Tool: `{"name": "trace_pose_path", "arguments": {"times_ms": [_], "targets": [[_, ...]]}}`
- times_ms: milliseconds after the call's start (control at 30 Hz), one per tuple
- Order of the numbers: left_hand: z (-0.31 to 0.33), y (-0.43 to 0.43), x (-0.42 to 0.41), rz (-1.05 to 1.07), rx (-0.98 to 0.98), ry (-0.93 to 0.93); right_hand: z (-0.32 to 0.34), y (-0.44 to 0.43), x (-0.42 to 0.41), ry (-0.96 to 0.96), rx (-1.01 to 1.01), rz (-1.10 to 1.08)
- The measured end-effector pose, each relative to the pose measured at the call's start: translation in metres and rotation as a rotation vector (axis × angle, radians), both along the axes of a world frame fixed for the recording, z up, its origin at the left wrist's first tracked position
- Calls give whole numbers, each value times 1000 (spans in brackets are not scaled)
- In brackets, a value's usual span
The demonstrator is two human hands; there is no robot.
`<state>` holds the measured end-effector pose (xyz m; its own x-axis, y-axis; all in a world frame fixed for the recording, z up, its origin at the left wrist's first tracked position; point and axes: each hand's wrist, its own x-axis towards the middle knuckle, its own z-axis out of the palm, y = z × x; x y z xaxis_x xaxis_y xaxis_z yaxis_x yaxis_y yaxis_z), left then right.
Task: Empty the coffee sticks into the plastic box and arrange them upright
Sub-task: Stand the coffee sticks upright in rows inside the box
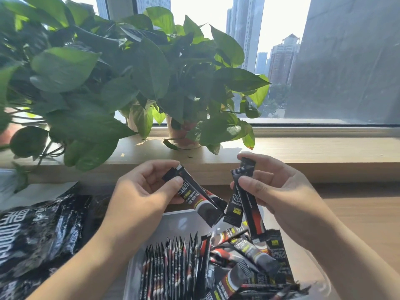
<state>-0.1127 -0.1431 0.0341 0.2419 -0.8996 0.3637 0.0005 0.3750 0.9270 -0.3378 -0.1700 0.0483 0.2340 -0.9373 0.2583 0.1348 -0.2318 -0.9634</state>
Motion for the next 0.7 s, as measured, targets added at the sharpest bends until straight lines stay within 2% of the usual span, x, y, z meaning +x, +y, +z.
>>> {"name": "trace_pose_path", "arguments": {"times_ms": [267,700], "targets": [[1,3,1,-50,-17,-14,0,-1,3,-44,-9,-84],[4,6,0,-5,0,2,-2,-6,0,-145,-3,-55]]}}
